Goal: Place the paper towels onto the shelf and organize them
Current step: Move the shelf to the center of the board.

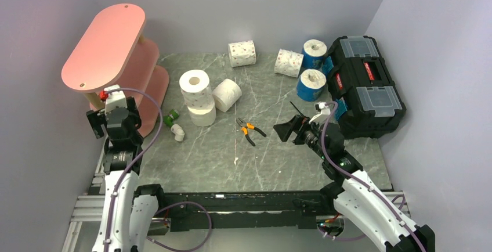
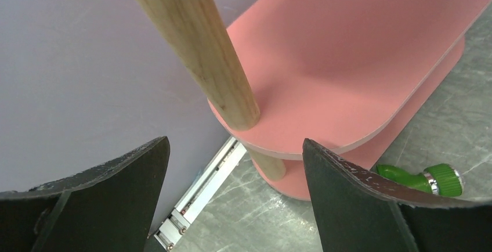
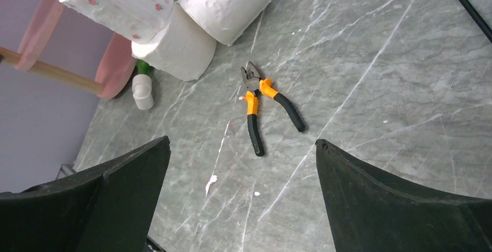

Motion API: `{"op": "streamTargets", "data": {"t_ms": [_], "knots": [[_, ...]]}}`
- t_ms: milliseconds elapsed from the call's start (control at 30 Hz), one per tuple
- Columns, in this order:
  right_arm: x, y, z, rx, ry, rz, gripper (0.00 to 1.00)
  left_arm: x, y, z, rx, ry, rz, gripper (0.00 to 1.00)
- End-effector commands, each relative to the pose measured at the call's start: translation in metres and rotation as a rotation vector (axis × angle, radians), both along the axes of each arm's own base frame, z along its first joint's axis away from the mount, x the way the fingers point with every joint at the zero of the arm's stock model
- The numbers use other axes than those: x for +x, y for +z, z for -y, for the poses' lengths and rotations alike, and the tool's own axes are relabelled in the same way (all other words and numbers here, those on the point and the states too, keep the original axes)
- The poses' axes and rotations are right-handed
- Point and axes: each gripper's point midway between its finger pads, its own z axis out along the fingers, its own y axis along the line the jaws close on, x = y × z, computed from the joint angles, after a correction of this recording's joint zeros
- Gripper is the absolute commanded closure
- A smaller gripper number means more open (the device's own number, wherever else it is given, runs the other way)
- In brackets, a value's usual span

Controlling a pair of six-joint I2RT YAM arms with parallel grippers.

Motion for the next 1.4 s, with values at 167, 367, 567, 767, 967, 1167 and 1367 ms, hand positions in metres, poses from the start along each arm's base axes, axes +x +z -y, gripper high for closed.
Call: {"op": "streamTargets", "data": {"t_ms": [167,367,567,767,967,1167,1367], "knots": [[-0.002,0.002,-0.003,0.02,0.014,0.022,0.02,0.01,-0.012,-0.02,-0.034,0.072,0.108,0.1],[-0.002,0.0,-0.004,0.022,0.022,0.016,0.02,0.009,-0.005,-0.033,-0.012,0.133,0.167,0.1],[-0.003,-0.003,-0.005,0.02,0.027,0.009,0.02,0.016,-0.008,-0.037,-0.012,0.13,0.187,0.13],[-0.003,-0.004,-0.004,0.015,0.023,0.006,0.02,0.022,-0.011,-0.035,-0.02,0.1,0.201,0.21],[-0.002,-0.007,-0.003,0.009,0.015,-0.004,0.02,0.032,-0.008,-0.031,-0.03,0.061,0.199,0.35],[-0.001,-0.007,-0.002,0.004,0.01,-0.002,0.02,0.029,-0.005,-0.029,-0.033,0.054,0.224,0.48],[0.001,-0.008,-0.006,0.007,0.022,-0.012,0.02,0.03,-0.005,-0.025,-0.038,0.027,0.226,0.67]]}}
